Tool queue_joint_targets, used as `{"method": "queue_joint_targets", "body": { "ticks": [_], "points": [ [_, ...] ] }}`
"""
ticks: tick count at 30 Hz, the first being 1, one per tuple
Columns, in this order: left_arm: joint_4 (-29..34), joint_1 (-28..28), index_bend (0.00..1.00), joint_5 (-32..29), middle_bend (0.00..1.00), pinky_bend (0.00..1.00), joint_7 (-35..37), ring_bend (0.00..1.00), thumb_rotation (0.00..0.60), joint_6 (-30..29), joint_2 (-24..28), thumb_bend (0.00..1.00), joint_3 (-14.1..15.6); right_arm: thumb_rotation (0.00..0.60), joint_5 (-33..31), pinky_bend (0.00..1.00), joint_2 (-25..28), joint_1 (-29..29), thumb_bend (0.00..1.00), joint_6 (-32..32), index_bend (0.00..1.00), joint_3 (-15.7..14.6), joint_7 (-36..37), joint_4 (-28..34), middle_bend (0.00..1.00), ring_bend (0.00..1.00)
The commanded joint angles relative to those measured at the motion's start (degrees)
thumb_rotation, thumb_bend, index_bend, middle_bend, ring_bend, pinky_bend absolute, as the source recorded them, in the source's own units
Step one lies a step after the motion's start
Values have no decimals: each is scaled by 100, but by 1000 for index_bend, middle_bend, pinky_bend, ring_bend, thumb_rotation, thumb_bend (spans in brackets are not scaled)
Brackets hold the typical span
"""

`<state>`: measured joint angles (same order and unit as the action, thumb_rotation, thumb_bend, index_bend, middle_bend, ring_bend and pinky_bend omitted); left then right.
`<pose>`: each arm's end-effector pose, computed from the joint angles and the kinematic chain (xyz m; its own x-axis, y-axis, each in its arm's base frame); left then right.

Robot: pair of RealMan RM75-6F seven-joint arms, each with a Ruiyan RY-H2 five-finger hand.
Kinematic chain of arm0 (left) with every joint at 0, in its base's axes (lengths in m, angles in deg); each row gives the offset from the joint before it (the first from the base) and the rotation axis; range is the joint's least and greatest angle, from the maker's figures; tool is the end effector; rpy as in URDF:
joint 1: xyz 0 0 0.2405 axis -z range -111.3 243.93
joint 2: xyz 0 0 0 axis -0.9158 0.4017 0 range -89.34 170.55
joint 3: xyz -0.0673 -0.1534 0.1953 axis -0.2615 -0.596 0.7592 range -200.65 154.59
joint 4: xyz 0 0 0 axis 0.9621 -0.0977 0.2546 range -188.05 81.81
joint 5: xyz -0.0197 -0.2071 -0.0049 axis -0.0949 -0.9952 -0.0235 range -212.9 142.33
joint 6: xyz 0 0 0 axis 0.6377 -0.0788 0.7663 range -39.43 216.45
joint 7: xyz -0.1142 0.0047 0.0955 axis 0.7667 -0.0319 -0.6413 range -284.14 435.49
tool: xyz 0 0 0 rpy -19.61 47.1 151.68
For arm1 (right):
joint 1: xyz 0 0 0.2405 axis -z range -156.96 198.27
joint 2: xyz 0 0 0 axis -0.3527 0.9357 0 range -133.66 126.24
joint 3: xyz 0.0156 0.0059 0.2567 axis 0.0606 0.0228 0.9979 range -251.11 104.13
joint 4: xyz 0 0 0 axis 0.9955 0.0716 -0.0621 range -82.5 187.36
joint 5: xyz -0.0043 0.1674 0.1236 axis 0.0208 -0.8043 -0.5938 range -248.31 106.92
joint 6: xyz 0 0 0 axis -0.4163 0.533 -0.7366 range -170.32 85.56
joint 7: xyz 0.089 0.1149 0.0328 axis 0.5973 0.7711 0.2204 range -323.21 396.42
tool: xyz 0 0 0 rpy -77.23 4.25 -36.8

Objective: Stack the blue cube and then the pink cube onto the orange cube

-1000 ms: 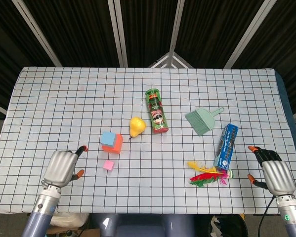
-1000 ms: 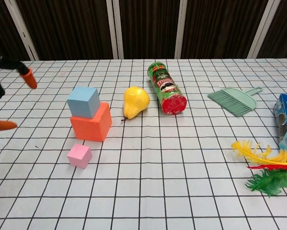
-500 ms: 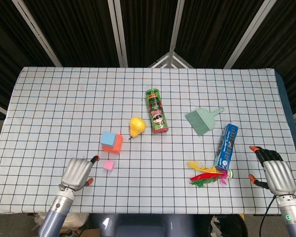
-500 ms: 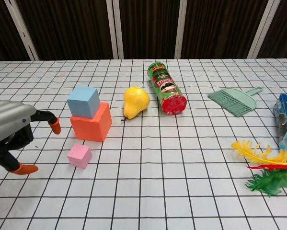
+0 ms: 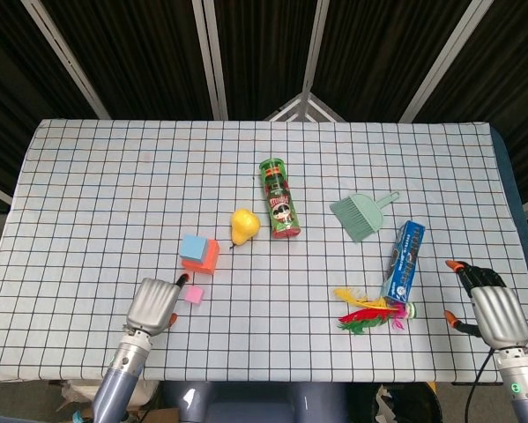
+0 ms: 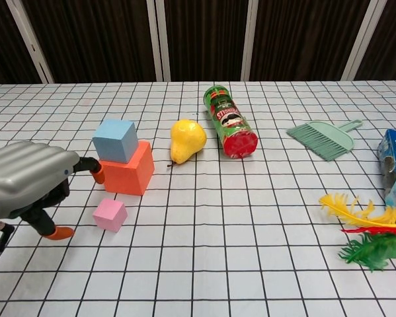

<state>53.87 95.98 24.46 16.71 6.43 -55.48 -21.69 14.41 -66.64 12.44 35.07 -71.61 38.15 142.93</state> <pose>-0.1433 0.2217 -0.0292 0.6422 0.2201 0.7342 0.7633 -0.2710 -0.5864 -0.3201 -0.2005 0.1524 0.4208 -0.1231 0.8987 -0.9070 -0.0402 0.4192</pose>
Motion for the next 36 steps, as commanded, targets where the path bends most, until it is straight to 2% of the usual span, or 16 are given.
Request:
{"method": "queue_joint_targets", "body": {
  "ticks": [1,11,36],
  "points": [
    [-186,89,284,-230,931,773,-153,681,600,139,-165,227,-176,600,2,188,0,1,298,3,175,1,16,-6,197,219],
    [-399,224,299,-558,931,774,-367,682,600,317,-362,238,-355,600,-17,188,-8,-17,298,-38,175,6,36,-37,197,219],
    [-536,341,362,-669,932,775,-464,683,600,355,-550,282,-391,600,-11,188,2,-26,298,-58,175,0,75,-42,197,219]
  ]
}}
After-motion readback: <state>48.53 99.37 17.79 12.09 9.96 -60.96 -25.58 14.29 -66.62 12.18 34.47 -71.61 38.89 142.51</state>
